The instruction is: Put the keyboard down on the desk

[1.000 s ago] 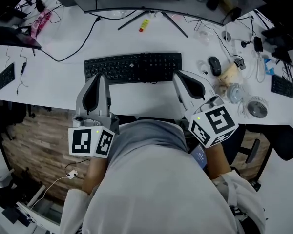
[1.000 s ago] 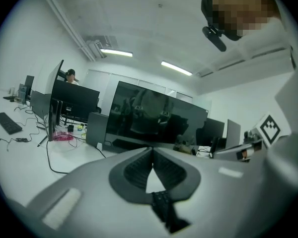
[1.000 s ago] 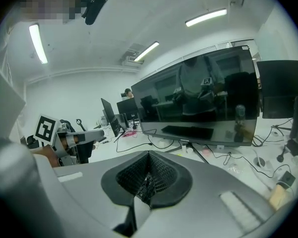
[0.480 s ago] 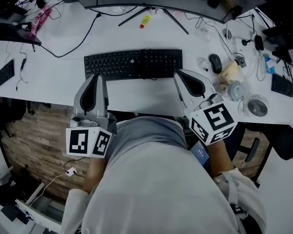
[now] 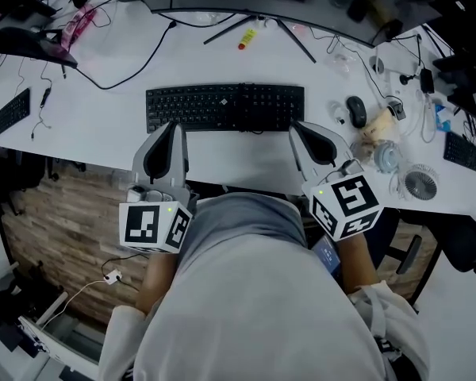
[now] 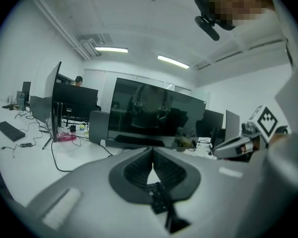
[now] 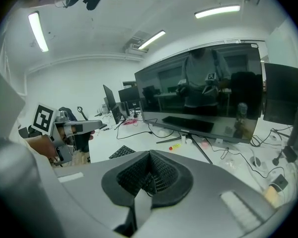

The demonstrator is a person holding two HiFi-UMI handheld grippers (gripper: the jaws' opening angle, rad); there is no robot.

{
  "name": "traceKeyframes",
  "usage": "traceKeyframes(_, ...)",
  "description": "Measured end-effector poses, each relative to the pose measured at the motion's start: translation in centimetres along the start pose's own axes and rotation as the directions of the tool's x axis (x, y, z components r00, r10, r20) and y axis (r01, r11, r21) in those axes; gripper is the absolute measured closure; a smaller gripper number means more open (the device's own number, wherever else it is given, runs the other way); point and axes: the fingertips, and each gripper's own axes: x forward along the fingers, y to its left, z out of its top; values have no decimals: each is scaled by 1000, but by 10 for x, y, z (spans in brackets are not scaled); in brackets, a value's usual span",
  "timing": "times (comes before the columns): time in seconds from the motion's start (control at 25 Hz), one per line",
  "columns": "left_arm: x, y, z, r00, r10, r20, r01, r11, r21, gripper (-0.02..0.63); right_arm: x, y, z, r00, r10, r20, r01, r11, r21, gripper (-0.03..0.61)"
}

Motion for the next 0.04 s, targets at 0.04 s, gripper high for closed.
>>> traceKeyframes(0.04, 0, -1, -1, 1000, -4, -3, 4, 1000, -2, 614, 0, 1, -2, 1000, -3, -5, 3, 1000, 2, 588)
